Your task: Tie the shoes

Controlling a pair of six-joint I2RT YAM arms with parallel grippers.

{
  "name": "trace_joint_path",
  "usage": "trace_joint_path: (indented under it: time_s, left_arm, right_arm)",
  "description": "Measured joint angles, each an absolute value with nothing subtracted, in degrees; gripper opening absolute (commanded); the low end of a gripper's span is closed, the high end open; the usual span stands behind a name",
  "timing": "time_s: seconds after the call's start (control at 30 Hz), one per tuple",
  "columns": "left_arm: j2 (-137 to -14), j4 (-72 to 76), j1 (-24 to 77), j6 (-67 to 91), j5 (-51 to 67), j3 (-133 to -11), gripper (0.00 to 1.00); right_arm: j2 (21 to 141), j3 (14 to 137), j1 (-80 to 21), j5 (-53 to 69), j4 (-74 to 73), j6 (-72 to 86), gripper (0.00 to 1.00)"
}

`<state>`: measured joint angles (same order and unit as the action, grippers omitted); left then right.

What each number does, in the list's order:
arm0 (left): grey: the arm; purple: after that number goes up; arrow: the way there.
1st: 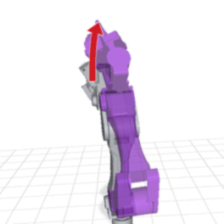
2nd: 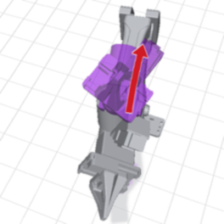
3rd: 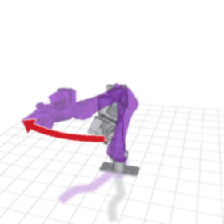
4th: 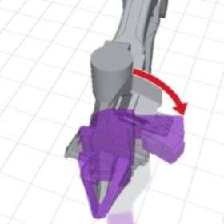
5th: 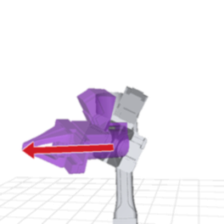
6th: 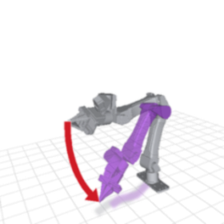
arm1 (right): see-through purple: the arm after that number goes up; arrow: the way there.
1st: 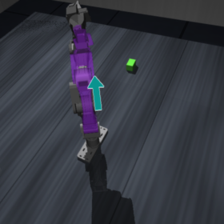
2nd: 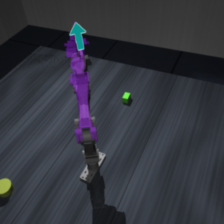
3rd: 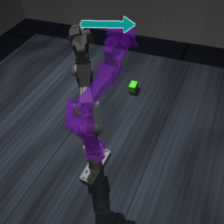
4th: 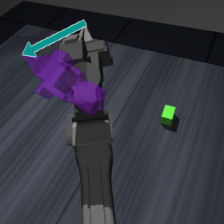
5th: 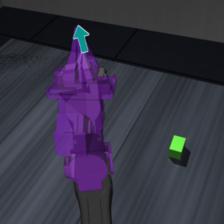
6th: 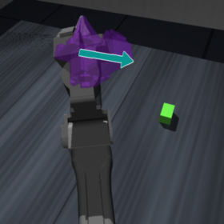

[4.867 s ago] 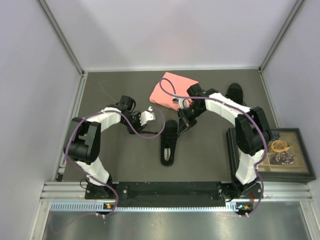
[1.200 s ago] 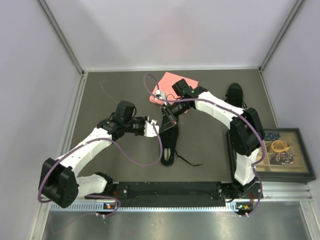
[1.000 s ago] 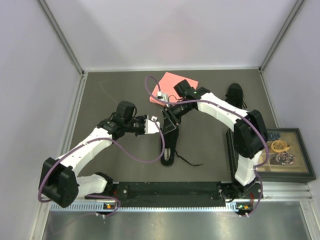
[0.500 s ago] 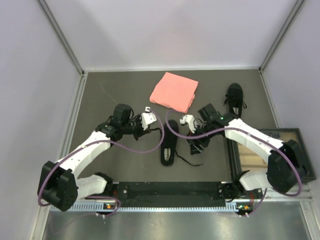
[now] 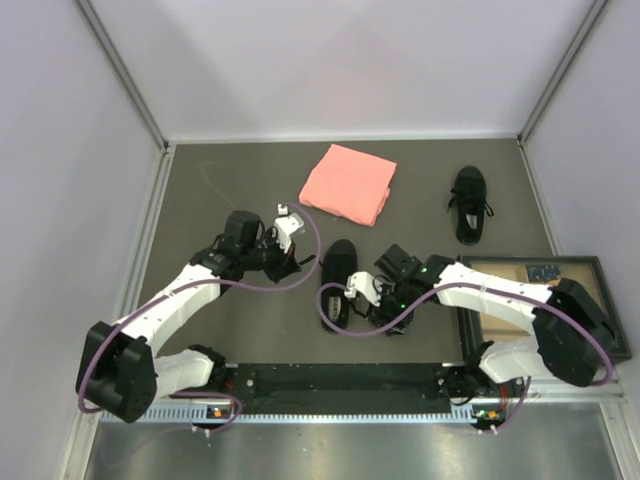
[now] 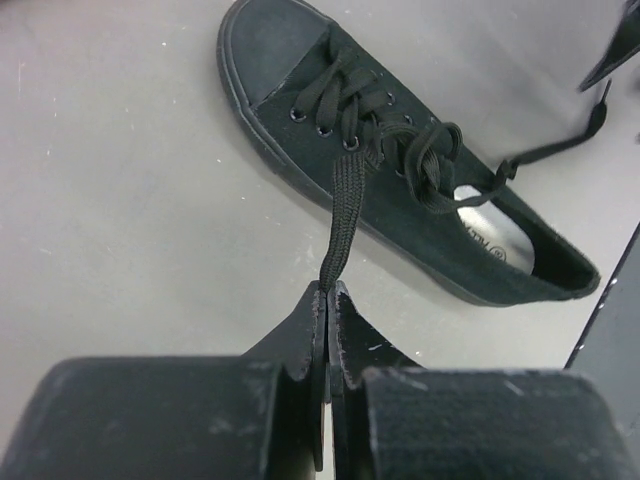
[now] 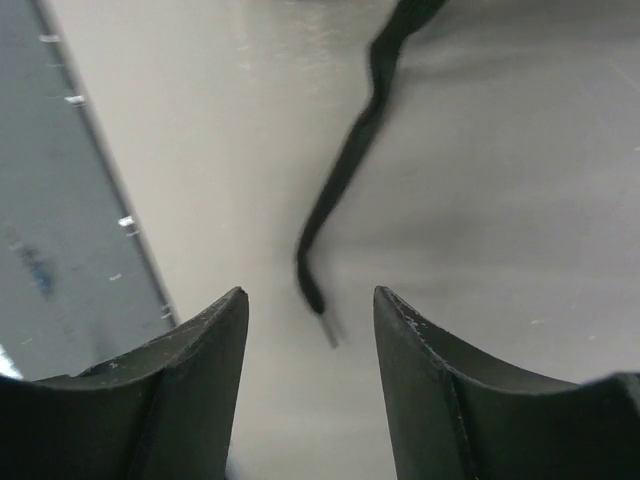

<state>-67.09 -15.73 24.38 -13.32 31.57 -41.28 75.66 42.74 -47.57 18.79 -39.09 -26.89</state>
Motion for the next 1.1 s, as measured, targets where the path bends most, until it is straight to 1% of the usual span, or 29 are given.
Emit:
trace_joint_path:
  time_s: [0.13, 0.23, 0.27, 0.3, 0.33, 0.37, 0.6, 0.7, 0.83, 0.97, 1.1]
  left_arm:
    - [-67.1, -15.3, 24.0, -10.6, 31.4, -41.3, 0.0]
    - [-67.1, -15.2, 23.8, -9.3, 31.1, -41.3, 0.0]
    - [-67.1, -15.2, 23.7, -9.0, 31.0, -41.3, 0.0]
    - [-67.1, -15.2, 23.5, -8.6, 30.8, -41.3, 0.0]
    - [-67.1, -15.2, 23.4, -8.3, 30.6, -41.3, 0.0]
    - [-67.1, -15.2, 23.3, -8.0, 30.5, -41.3, 0.0]
    - [-67.1, -16.1, 23.1, -7.4, 29.6, -41.5, 0.0]
    - [-67.1, -17.8, 22.6, -8.2, 28.7, -42.2, 0.0]
    - [-67.1, -19.0, 21.5, -10.2, 27.0, -43.0, 0.0]
    - [-66.8, -20.3, 20.6, -11.4, 25.7, -43.2, 0.0]
    - [-66.7, -20.4, 20.4, -12.0, 24.2, -43.2, 0.0]
  right_arm:
    - [80.1, 42.7, -48.7, 15.2, -36.3, -26.7, 0.5]
    - [82.2, 43.0, -50.9, 13.0, -34.7, -26.2, 0.41]
    - [82.5, 43.0, -51.7, 12.2, -34.0, -25.9, 0.3]
    - [82.7, 43.1, -52.5, 11.4, -33.5, -25.8, 0.23]
    - [82.9, 43.1, -53.3, 10.6, -32.8, -25.6, 0.13]
    - [83.2, 43.2, -53.9, 10.0, -32.3, -25.4, 0.0]
    - [83.6, 44.0, -53.0, 6.3, -33.2, -23.8, 0.0]
    - [82.5, 44.2, -49.0, 5.8, -36.1, -23.8, 0.0]
    - [77.0, 46.1, -42.2, 4.9, -40.6, -24.4, 0.0]
    - [69.9, 47.5, -37.6, 4.1, -44.2, -26.1, 0.0]
    - [66.1, 47.7, -33.1, 3.4, -47.8, -28.5, 0.0]
